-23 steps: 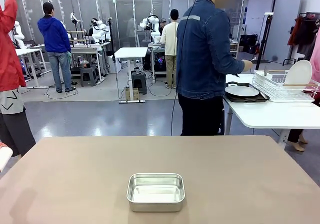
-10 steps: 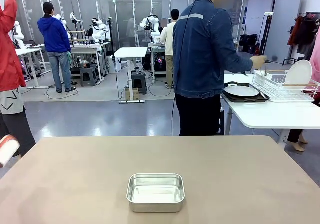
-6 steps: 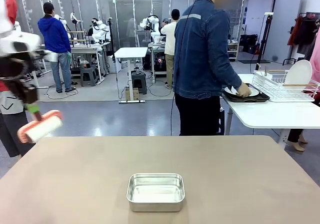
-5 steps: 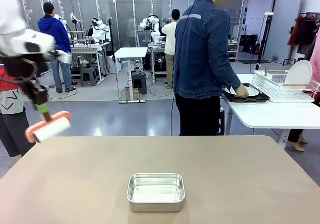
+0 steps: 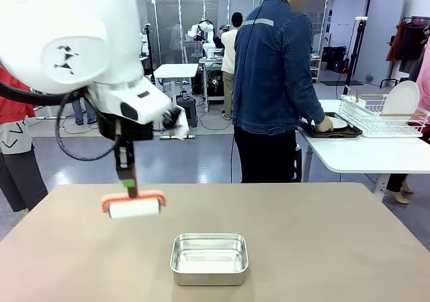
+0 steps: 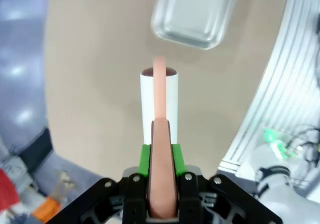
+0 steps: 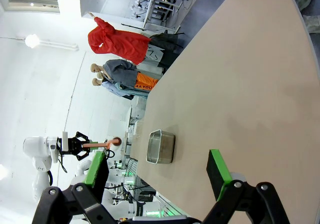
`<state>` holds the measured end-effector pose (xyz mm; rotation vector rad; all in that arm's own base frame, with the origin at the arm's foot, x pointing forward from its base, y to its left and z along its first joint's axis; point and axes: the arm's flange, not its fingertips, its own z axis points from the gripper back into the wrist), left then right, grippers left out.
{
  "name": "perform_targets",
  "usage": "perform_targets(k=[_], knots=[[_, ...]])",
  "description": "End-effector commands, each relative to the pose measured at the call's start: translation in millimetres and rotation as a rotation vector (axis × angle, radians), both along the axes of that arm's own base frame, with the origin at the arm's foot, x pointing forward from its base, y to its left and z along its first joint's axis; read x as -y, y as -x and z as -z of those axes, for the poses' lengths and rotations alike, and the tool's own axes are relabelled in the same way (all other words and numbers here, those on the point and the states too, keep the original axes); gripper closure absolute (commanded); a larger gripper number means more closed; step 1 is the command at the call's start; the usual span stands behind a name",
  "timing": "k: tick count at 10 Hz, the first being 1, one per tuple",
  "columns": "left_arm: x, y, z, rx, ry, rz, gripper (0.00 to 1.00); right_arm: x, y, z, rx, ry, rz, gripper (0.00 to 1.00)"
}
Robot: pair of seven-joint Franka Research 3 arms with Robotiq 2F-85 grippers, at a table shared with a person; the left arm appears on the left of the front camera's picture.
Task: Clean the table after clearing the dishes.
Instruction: Place the Lint Roller back on top of the Airtight Container.
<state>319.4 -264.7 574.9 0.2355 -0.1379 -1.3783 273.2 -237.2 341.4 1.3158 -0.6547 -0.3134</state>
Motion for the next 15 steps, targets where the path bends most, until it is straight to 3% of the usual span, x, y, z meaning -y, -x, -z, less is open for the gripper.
perform_targets(k=[1, 2, 5, 7, 10, 15], knots=[[4, 13, 0, -0.034, 0.06, 0.108, 0.79, -3, 2, -2, 0.013, 0.002, 0.008, 0.0], [0, 0, 0, 0.0, 0.0, 0.0, 0.79, -3, 2, -2, 0.013, 0.002, 0.008, 0.0], [0, 0, 0, 0.0, 0.0, 0.0, 0.79, -3, 2, -2, 0.013, 0.002, 0.008, 0.0], [1, -3, 12, -0.05, 0.084, 0.073, 0.79, -3, 2, -2, 0.013, 0.002, 0.008, 0.0], [54, -24, 30, -0.115, 0.051, 0.171, 0.79, -3, 2, -2, 0.013, 0.002, 0.008, 0.0], [121, -86, 72, -0.246, 0.108, 0.231, 0.79, -3, 2, -2, 0.013, 0.002, 0.008, 0.0]])
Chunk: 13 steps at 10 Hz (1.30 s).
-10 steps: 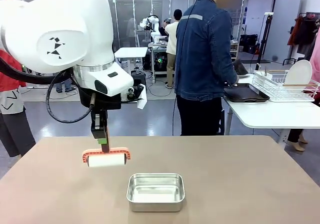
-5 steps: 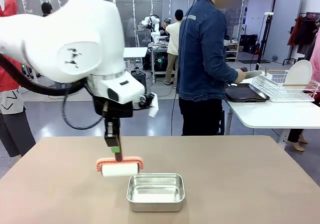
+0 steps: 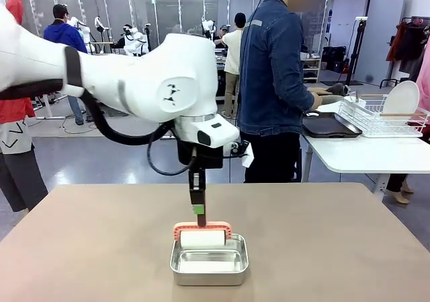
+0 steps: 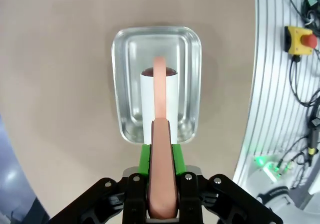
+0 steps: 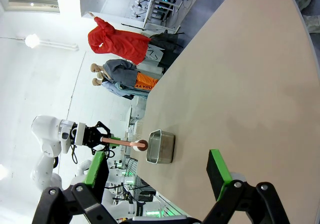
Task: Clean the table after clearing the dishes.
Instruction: Place the Lint Roller back on top of the Airtight Container.
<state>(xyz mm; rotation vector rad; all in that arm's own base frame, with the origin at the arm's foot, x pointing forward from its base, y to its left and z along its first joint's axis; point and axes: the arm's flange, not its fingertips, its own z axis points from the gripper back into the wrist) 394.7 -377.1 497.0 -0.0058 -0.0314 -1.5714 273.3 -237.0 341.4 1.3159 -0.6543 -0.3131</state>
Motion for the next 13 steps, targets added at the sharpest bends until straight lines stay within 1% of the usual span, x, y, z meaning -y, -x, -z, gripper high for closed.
perform_targets(k=[1, 4, 5, 6, 8, 9, 11, 12, 13], knots=[[14, -19, 0, -0.051, 0.048, 0.047, 0.79, -3, 2, -2, 0.013, 0.002, 0.008, 0.0], [22, -41, 29, -0.126, 0.036, 0.073, 0.79, -3, 2, -2, 0.013, 0.002, 0.008, 0.0], [21, -46, 37, -0.138, 0.014, 0.064, 0.79, -3, 2, -2, 0.013, 0.002, 0.008, 0.0], [19, -51, 43, -0.129, -0.01, 0.058, 0.79, -3, 2, -2, 0.013, 0.002, 0.008, 0.0], [13, -65, 55, -0.152, -0.006, 0.056, 0.79, -3, 2, -2, 0.013, 0.002, 0.008, 0.0], [9, -71, 60, -0.154, -0.022, 0.036, 0.79, -3, 2, -2, 0.013, 0.002, 0.008, 0.0], [1, -85, 66, -0.175, -0.021, 0.028, 0.79, -3, 2, -2, 0.013, 0.002, 0.008, 0.0], [-3, -93, 70, -0.203, -0.009, 0.02, 0.79, -3, 2, -2, 0.013, 0.002, 0.008, 0.0], [-3, -97, 75, -0.214, -0.018, 0.014, 0.79, -3, 2, -2, 0.013, 0.002, 0.008, 0.0]])
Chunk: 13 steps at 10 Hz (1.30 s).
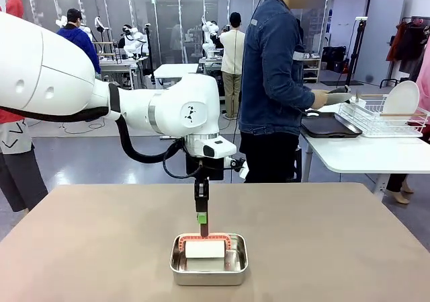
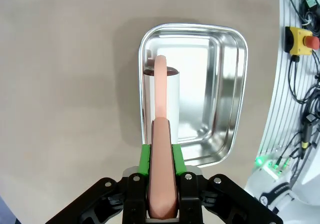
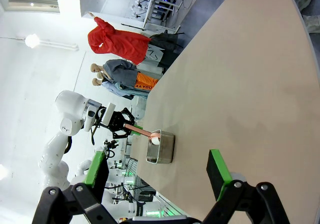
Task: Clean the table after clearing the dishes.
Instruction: Place the Lint Roller back on top of the Airtight Container.
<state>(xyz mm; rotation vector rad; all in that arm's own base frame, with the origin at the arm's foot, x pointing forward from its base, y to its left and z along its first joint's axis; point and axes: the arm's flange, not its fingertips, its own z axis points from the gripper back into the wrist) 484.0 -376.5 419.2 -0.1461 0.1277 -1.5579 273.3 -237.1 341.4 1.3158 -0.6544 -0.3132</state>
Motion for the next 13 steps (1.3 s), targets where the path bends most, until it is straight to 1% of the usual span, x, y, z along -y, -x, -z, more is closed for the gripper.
perform_targets(k=[1, 2, 4, 6, 8, 9, 13], knots=[[-3, -11, 0, -0.029, -0.014, 0.012, 0.79, -3, 2, -2, 0.013, 0.002, 0.008, 0.0], [-4, -14, 2, -0.035, -0.013, 0.007, 0.79, -3, 2, -2, 0.013, 0.002, 0.008, 0.0], [-4, -13, -2, -0.017, -0.011, -0.001, 0.53, -3, 2, -2, 0.013, 0.002, 0.008, 0.0], [-3, -11, -7, -0.004, -0.002, -0.003, 0.3, -3, 2, -2, 0.013, 0.002, 0.008, 0.0], [-6, -10, -12, -0.001, 0.021, -0.025, 0.08, -3, 2, -2, 0.013, 0.002, 0.008, 0.0], [-7, -9, -14, 0.003, 0.02, -0.027, 0.0, -3, 2, -2, 0.013, 0.002, 0.008, 0.0], [-13, -6, -16, 0.018, 0.025, -0.042, 0.0, -3, 2, -2, 0.013, 0.002, 0.008, 0.0]])
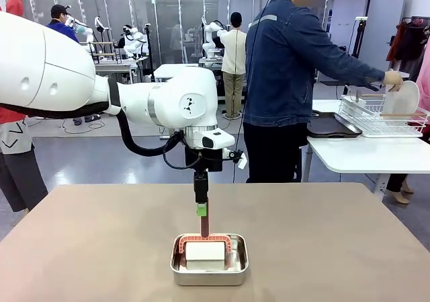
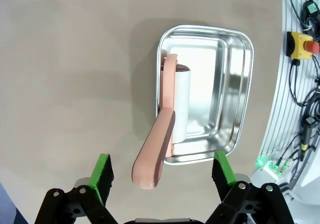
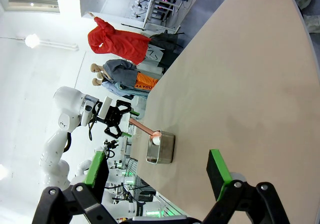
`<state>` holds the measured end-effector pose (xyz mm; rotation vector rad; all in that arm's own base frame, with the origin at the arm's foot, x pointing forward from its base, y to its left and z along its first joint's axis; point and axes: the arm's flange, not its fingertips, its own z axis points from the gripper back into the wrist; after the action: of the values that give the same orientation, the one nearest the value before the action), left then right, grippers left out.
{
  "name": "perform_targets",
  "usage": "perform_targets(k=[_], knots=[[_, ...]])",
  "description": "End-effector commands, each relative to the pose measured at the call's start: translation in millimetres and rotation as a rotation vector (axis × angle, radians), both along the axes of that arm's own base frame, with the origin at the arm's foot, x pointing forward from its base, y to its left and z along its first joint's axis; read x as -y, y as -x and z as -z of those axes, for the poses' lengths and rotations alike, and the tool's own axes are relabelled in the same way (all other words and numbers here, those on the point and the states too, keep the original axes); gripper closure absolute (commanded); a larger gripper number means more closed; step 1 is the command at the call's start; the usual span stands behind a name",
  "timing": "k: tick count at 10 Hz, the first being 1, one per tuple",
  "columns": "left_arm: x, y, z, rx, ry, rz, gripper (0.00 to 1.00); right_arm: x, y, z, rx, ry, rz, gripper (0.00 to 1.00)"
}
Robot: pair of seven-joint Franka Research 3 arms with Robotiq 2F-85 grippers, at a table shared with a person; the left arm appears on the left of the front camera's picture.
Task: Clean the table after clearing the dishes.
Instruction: Place the Lint Roller back on top of the Airtight Container.
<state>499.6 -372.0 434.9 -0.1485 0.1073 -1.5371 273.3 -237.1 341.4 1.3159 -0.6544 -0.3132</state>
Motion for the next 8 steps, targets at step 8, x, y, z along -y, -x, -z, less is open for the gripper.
perform_targets(k=[8], knots=[[0, 0, 0, 0.0, 0.0, 0.0, 0.0, -3, 2, -2, 0.013, 0.002, 0.008, 0.0]])
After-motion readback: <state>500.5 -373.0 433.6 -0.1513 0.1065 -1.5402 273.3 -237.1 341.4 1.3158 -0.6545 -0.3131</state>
